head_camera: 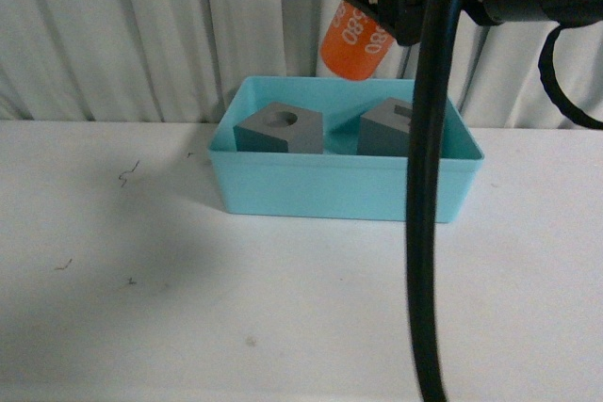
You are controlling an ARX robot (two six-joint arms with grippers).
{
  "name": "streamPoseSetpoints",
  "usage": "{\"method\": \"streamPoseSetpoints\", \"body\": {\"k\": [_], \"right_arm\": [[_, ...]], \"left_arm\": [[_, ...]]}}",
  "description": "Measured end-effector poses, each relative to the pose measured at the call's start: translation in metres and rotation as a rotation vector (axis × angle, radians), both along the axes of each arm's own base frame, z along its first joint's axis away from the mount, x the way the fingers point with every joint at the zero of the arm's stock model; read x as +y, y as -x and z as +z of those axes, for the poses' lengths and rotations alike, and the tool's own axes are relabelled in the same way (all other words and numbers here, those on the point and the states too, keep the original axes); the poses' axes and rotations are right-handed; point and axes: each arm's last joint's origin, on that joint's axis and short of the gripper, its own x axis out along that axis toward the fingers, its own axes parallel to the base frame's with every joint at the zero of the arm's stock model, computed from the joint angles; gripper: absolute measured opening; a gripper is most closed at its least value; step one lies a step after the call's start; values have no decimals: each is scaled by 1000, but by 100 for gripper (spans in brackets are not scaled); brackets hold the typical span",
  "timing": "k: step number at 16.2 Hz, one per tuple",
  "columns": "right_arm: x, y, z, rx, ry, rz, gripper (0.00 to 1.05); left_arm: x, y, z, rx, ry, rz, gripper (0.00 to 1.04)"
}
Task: Place gray and orange parts in blue box
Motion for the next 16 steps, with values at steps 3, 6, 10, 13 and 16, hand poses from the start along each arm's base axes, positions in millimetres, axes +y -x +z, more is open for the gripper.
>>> {"method": "streamPoseSetpoints", "body": {"k": [3, 6, 10, 13, 16], "right_arm": [[7, -35, -25, 70, 11, -154, 47], [22, -62, -34, 66, 22, -241, 47], [33, -80, -62, 117, 59, -272, 47], [30, -101, -75, 135, 80, -318, 47], [31, -131, -93, 152, 100, -358, 47]], "left_arm": [[0, 0, 0, 0, 0, 0, 98], [0, 0, 0, 0, 0, 0, 98], [0, 0, 0, 0, 0, 0, 98], [0, 0, 0, 0, 0, 0, 98], [0, 0, 0, 0, 0, 0, 98]]}}
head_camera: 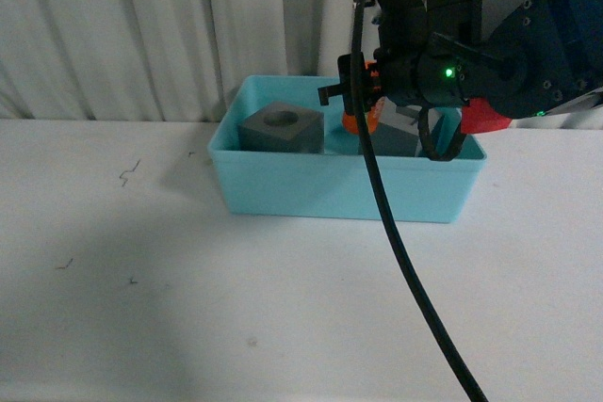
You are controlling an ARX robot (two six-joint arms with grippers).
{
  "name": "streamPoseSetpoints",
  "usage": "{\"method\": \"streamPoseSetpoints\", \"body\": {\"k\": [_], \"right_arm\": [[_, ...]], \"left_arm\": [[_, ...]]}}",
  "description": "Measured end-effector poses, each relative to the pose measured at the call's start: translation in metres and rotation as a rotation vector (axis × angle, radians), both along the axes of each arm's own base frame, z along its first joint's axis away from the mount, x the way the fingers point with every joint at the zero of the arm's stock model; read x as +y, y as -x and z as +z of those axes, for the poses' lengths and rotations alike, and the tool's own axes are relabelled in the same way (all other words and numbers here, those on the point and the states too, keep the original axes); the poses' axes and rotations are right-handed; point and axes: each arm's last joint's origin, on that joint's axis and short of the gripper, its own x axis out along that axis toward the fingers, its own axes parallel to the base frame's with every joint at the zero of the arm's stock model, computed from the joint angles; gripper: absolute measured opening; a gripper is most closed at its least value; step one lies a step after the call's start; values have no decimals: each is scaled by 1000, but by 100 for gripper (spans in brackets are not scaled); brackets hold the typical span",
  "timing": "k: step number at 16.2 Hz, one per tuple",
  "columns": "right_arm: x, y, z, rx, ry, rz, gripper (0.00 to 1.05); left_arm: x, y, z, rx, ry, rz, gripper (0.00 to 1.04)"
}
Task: Place gray and orange parts in blue box
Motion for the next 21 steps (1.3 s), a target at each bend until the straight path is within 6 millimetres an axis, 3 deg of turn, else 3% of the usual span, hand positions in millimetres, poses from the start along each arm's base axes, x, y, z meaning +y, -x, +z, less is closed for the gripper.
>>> {"method": "streamPoseSetpoints", "body": {"k": [6, 13, 21], "right_arm": [[1, -17, -23, 39, 23, -35, 47], [1, -38, -31, 60, 15, -73, 47], [8, -34, -41, 111, -16, -102, 47]], "left_arm": [[0, 0, 0, 0, 0, 0, 98], [0, 0, 0, 0, 0, 0, 98], [0, 0, 0, 0, 0, 0, 98]]}}
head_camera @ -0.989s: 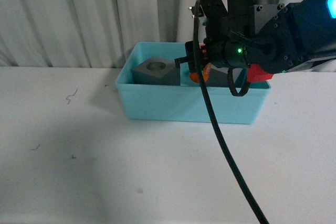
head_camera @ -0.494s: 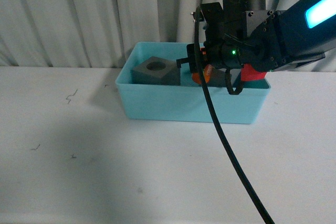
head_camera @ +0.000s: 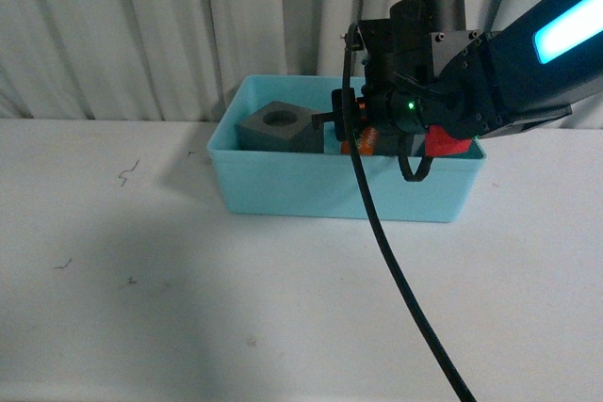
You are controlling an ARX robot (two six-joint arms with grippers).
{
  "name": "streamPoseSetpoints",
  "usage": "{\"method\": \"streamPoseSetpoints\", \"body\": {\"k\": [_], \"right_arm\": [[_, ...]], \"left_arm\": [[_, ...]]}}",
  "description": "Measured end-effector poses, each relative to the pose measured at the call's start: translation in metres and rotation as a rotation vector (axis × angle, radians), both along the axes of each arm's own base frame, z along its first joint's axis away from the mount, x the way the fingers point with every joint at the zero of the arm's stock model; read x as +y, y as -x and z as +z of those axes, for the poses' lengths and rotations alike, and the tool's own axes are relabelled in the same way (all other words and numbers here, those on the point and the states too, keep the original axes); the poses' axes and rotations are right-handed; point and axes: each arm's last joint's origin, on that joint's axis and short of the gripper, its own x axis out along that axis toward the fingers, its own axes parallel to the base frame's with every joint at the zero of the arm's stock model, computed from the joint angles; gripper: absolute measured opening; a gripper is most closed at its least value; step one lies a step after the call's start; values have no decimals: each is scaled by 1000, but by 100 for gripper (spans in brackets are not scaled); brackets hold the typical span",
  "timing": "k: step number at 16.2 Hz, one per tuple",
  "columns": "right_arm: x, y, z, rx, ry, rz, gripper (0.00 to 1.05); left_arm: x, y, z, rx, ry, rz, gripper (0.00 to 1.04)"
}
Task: Place gray and orange parts in blue box
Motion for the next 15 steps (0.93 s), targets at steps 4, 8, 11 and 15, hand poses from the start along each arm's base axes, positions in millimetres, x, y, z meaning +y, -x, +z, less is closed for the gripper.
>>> {"method": "streamPoseSetpoints", "body": {"k": [4, 8, 11, 15], "right_arm": [[2, 1, 0, -5, -2, -1, 47], [2, 1, 1, -21, -4, -1, 88], [-3, 13, 9, -80, -25, 2, 98], [-23, 50, 55, -216, -80, 38, 98]], "left_arm": [[0, 0, 0, 0, 0, 0, 98], [0, 0, 0, 0, 0, 0, 98], [0, 0, 0, 0, 0, 0, 98], [0, 0, 0, 0, 0, 0, 98]]}}
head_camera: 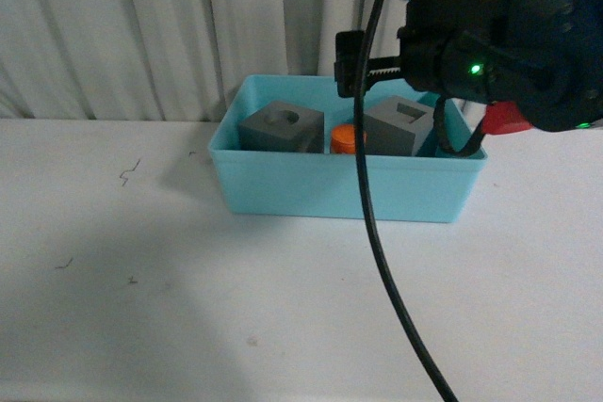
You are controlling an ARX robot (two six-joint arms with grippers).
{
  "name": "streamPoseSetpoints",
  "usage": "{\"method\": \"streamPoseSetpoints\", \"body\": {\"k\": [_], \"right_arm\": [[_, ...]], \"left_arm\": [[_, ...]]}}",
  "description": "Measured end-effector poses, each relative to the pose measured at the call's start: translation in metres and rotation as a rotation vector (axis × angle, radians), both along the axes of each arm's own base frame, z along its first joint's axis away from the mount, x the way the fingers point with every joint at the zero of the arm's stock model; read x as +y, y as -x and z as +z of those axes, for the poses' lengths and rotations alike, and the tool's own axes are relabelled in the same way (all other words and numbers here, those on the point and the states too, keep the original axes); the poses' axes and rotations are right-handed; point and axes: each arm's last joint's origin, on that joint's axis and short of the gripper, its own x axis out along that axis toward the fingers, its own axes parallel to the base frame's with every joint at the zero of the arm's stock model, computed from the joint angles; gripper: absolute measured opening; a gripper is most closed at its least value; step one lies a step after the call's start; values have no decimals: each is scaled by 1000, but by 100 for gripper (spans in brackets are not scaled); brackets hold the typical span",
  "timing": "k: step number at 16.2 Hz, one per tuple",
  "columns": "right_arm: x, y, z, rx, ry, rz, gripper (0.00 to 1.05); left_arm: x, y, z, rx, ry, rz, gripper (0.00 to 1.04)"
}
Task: Place gray and orange parts in blue box
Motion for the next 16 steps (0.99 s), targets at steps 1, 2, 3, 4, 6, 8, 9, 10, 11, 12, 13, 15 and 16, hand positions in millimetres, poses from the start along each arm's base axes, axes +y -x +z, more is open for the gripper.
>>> {"method": "streamPoseSetpoints", "body": {"k": [1, 2, 3, 4, 6, 8, 9, 10, 11, 12, 13, 15, 16], "right_arm": [[-7, 16, 12, -25, -12, 15, 98], [-14, 36, 23, -35, -21, 31, 98], [-21, 58, 32, -47, -30, 38, 98], [-29, 87, 39, 1, -44, 31, 98], [-34, 139, 42, 81, -87, 2, 98], [-20, 186, 29, 140, -74, 18, 98], [-11, 199, 19, 176, -53, 48, 98], [-9, 201, 16, 190, -45, 56, 98], [-26, 206, 7, -76, -42, -207, 80], [-76, 242, 10, -192, -41, -388, 47], [-100, 270, 5, -165, -15, -361, 11], [-126, 306, 8, -182, -20, -366, 2], [-127, 308, 8, -183, -20, -367, 2]], "left_arm": [[0, 0, 0, 0, 0, 0, 98], [0, 0, 0, 0, 0, 0, 98], [0, 0, 0, 0, 0, 0, 98], [0, 0, 0, 0, 0, 0, 98], [0, 0, 0, 0, 0, 0, 98], [0, 0, 0, 0, 0, 0, 98], [0, 0, 0, 0, 0, 0, 98], [0, 0, 0, 0, 0, 0, 98], [0, 0, 0, 0, 0, 0, 98], [0, 0, 0, 0, 0, 0, 98], [0, 0, 0, 0, 0, 0, 98], [0, 0, 0, 0, 0, 0, 98], [0, 0, 0, 0, 0, 0, 98]]}}
